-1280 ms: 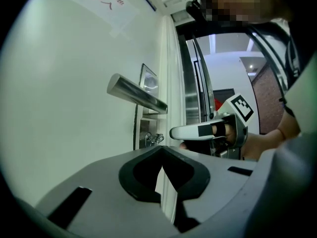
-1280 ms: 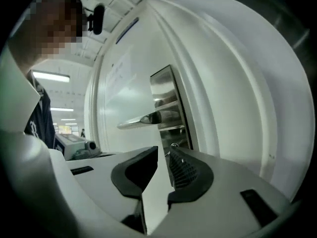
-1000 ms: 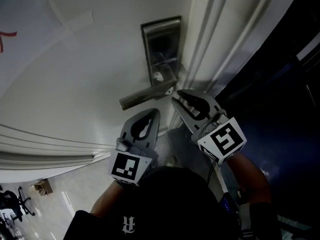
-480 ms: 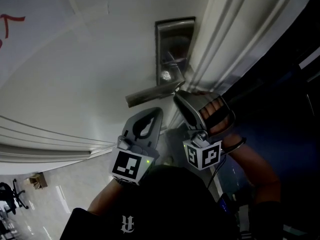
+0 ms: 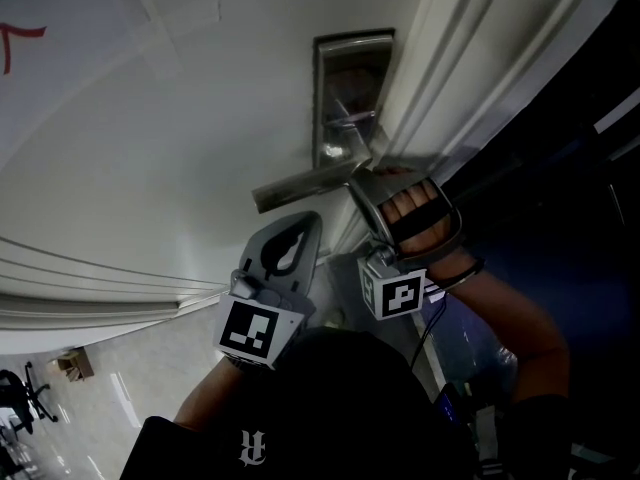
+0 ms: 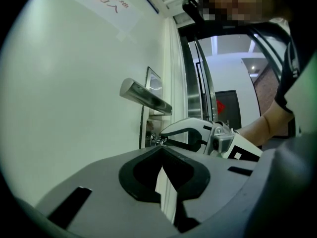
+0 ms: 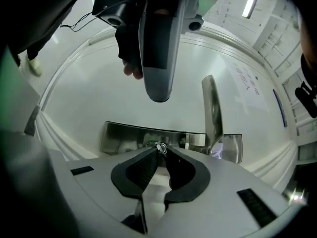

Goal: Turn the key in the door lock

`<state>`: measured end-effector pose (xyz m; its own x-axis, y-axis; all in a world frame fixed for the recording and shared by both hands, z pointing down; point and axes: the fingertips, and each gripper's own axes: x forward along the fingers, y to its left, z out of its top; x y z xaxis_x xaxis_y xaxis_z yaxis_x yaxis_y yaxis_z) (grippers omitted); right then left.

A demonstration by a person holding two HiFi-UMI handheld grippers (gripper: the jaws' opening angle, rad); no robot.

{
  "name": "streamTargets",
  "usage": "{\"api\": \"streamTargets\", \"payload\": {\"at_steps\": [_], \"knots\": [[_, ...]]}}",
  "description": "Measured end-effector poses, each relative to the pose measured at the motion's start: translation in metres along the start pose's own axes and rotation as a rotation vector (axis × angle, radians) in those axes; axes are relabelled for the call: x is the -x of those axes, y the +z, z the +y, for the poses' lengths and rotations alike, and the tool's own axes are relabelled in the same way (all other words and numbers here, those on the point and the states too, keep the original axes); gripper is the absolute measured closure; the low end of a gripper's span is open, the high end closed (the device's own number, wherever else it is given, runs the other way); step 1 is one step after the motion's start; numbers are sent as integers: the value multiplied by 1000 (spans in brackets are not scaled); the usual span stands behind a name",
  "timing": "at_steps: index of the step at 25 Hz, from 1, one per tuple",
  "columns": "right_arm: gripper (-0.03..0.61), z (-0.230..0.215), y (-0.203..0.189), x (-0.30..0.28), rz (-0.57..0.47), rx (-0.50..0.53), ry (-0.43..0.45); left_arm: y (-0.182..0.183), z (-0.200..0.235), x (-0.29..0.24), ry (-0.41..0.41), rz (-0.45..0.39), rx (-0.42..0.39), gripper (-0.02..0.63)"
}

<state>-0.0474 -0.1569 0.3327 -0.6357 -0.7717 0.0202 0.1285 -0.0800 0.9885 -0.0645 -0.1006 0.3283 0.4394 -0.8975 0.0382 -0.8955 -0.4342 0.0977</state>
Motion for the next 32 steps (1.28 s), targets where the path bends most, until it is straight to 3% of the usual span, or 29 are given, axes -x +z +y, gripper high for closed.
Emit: {"api": "streamTargets", "payload": {"at_steps": [14, 21, 25, 32], "knots": [[549, -4, -4, 0, 86, -334, -10, 4, 0, -1, -34, -4, -5, 607], [551, -6, -7, 0, 109, -656, -18, 3, 4, 1, -35, 1, -5, 606], [560, -6, -9, 0, 107, -984, 5, 3, 6, 2, -35, 3, -6, 606], [557, -3, -15, 0, -23, -1826, 117, 2, 8, 2, -37, 9, -6, 606]]}}
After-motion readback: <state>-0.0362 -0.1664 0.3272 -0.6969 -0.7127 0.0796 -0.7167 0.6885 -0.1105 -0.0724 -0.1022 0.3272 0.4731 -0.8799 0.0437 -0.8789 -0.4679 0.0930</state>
